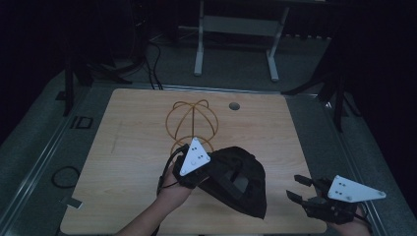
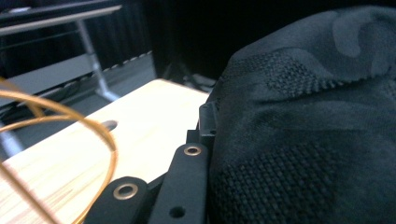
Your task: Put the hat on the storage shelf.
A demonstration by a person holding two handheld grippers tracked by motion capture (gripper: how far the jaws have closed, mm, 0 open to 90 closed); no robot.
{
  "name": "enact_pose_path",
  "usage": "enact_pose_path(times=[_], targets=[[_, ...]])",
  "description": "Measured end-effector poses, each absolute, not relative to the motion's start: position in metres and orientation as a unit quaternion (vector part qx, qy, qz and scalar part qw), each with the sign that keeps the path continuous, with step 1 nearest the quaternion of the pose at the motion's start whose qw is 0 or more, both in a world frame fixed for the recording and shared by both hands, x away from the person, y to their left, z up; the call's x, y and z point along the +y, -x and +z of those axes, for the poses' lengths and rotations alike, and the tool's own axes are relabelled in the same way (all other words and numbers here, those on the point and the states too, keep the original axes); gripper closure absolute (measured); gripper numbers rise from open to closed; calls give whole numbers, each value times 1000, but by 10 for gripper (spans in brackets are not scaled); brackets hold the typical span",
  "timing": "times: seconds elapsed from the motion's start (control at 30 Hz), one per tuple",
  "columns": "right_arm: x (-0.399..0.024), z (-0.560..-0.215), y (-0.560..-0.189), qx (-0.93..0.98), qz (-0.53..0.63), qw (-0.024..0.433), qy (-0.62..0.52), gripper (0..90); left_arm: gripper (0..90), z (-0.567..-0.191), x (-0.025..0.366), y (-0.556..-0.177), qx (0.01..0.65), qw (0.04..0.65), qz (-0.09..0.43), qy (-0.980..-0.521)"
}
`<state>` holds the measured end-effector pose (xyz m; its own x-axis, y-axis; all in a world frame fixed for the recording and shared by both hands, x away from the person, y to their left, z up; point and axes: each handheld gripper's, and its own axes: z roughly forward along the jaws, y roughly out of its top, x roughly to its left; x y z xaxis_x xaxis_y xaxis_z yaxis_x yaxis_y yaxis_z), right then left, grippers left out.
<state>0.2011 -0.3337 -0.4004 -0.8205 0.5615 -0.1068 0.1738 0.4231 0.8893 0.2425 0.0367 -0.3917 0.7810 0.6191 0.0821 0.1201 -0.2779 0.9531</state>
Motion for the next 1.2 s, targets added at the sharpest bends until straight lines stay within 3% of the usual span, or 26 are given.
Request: enact_pose_path(times=[0.17, 0.33, 0.67, 0.73, 0.77, 0.83, 0.9, 1.2], targets=[[-321, -386, -211, 823, 505, 189, -177, 462, 900, -393, 34, -241, 217, 549, 215, -778], [-290, -375, -216, 838, 516, 148, -99, 461, 900, -394, 34, -240, 203, 553, 206, -781], [-259, -369, -223, 854, 499, 143, -41, 452, 900, -391, 38, -241, 183, 566, 181, -783], [-255, -368, -224, 858, 493, 141, -32, 502, 900, -392, 39, -242, 184, 571, 174, -781], [-253, -365, -224, 861, 490, 136, -24, 652, 900, -392, 40, -242, 184, 571, 173, -781], [-252, -365, -224, 861, 491, 132, -23, 684, 900, -392, 39, -243, 186, 569, 174, -782], [-248, -363, -223, 863, 486, 133, -25, 872, 900, -393, 39, -243, 186, 568, 174, -783], [-258, -361, -224, 845, 519, 118, -54, 895, 896, -398, 40, -245, 193, 562, 176, -785]])
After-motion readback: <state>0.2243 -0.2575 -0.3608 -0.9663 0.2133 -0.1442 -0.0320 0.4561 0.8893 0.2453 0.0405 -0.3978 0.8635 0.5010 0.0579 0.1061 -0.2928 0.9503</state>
